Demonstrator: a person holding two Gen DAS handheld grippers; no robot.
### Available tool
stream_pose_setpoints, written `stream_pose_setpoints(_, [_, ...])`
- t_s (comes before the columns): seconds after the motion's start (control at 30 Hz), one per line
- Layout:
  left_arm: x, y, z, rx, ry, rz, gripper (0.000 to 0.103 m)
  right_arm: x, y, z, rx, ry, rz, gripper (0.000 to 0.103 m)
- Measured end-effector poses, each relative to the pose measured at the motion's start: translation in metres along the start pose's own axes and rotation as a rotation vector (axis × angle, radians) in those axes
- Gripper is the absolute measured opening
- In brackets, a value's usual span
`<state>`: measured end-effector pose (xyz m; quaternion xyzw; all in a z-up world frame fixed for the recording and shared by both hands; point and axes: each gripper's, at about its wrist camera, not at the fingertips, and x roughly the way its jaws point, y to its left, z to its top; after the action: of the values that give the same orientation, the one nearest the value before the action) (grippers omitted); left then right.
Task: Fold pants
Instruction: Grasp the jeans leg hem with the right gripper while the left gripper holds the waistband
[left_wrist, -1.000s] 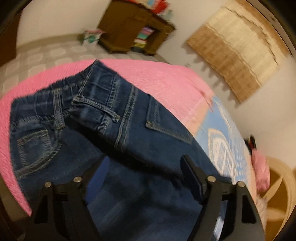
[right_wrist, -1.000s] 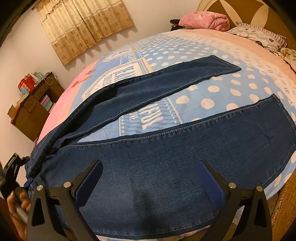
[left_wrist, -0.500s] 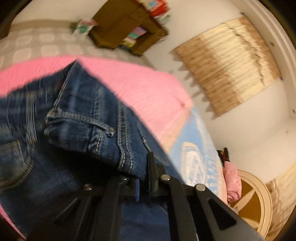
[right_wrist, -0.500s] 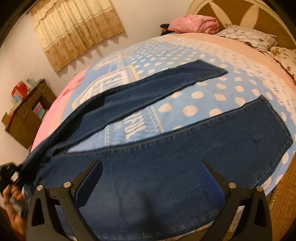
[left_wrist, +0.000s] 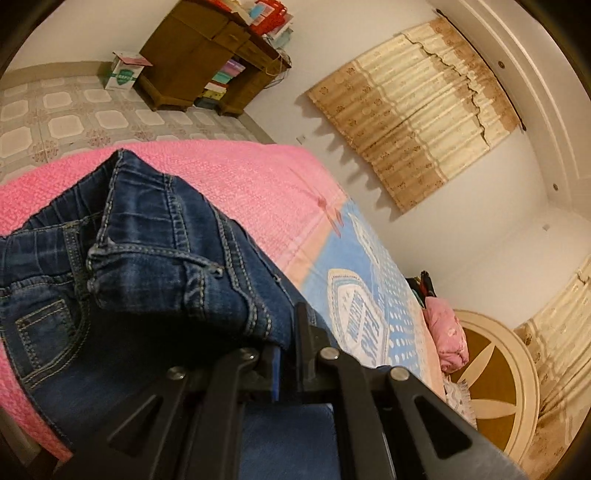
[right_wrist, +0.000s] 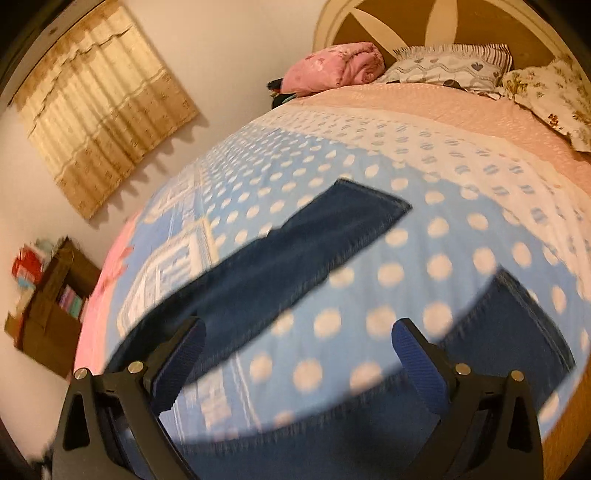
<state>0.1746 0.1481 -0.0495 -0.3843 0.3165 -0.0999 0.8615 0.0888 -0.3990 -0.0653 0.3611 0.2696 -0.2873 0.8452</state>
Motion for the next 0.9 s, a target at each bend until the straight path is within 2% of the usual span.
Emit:
stream_pose_setpoints(0.17, [-0.014, 0.007, 0.003, 0.018, -0.007, -0.019, 0.005, 0.059, 0.007, 0.063, 0.04, 0.039, 0.003, 0.099])
stream_pose_setpoints(0.33, [-0.015, 0.019, 0.0, 0.035, 0.0, 0.013, 0.005, 0.126, 0.02, 0.105, 0.024, 0.095, -0.096, 0.099])
stream_pose_setpoints(0.47, [-0.011, 0.028, -0.002, 0.048, 0.009, 0.046, 0.005, 0.174, 0.021, 0.116, 0.075, 0.156, -0.129, 0.092])
stream_pose_setpoints(0.57, [-0.007, 0.034, -0.005, 0.053, 0.018, 0.08, 0.005, 0.197, 0.023, 0.117, 0.077, 0.191, -0.163, 0.092])
stream_pose_setpoints(0.7, [-0.003, 0.043, -0.007, 0.05, 0.024, 0.103, 0.005, 0.225, 0.02, 0.123, 0.105, 0.198, -0.247, 0.092])
stream_pose_setpoints(0.9, [-0.001, 0.042, -0.01, 0.075, 0.015, 0.129, 0.005, 0.265, 0.025, 0.127, 0.081, 0.234, -0.301, 0.092])
